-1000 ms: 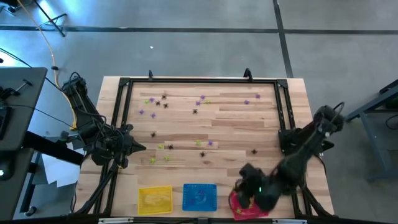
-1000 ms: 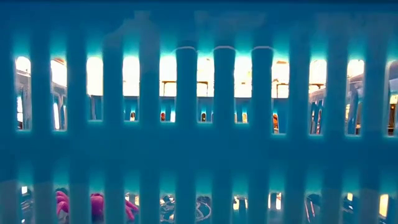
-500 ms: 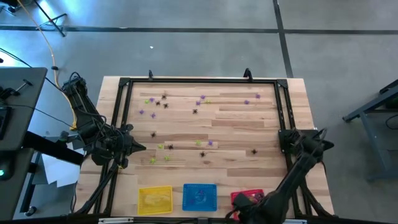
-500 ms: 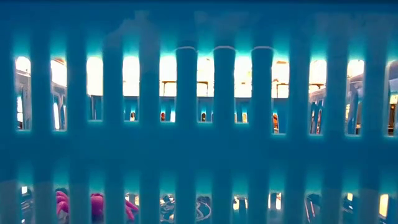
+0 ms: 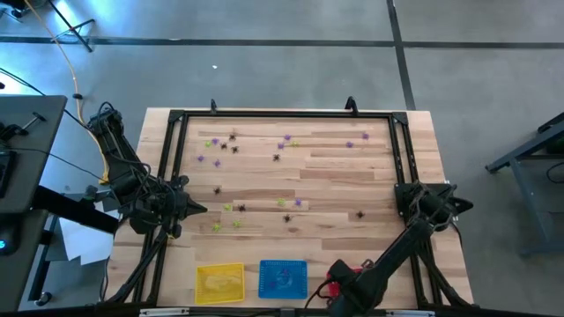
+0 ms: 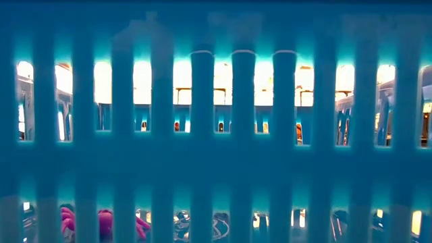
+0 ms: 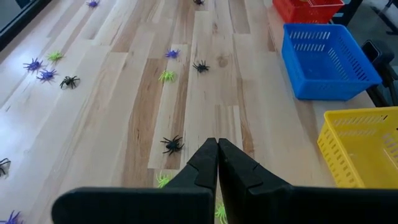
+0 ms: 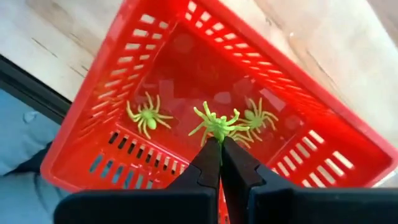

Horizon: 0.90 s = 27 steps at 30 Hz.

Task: Sort Halloween decoration
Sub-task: Put the green spider toy into the red bin, then put the violet spider toy into the blue bin

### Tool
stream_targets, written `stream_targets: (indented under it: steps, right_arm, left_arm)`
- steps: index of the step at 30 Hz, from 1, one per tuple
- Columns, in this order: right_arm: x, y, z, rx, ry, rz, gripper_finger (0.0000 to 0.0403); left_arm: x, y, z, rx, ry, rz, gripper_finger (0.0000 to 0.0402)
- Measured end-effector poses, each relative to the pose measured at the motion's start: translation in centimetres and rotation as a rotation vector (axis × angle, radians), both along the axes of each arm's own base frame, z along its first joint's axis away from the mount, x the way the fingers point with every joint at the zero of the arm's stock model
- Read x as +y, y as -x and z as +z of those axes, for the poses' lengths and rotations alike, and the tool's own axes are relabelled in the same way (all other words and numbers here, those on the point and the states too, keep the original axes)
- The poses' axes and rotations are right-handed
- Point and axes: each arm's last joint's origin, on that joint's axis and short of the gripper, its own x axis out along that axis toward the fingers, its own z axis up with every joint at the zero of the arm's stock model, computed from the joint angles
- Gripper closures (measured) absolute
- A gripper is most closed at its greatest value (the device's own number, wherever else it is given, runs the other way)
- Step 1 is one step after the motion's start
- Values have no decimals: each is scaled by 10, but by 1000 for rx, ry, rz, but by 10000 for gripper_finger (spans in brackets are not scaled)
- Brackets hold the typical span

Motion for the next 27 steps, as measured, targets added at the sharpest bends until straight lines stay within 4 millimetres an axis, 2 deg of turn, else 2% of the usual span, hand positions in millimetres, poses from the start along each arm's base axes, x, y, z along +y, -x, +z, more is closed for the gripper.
stream_targets:
  steps: [8, 14, 20, 24, 27]
  right_arm:
    - [1, -3, 0, -15, -17, -40, 397]
    - [4, -6, 4, -45, -52, -57, 354]
    - [4, -6, 18, -18, -44, -57, 304]
    - [2, -3, 31, 13, -9, -55, 294]
    - [-9, 3, 43, 73, 104, -48, 293]
  left_arm:
    - [0, 0, 0, -13, 17, 27, 401]
    - [0, 0, 0, -14, 18, 28, 401]
    - [0, 0, 0, -14, 17, 28, 401]
    - [1, 0, 1, -22, 5, 31, 401]
    - [1, -1, 1, -43, -25, 43, 401]
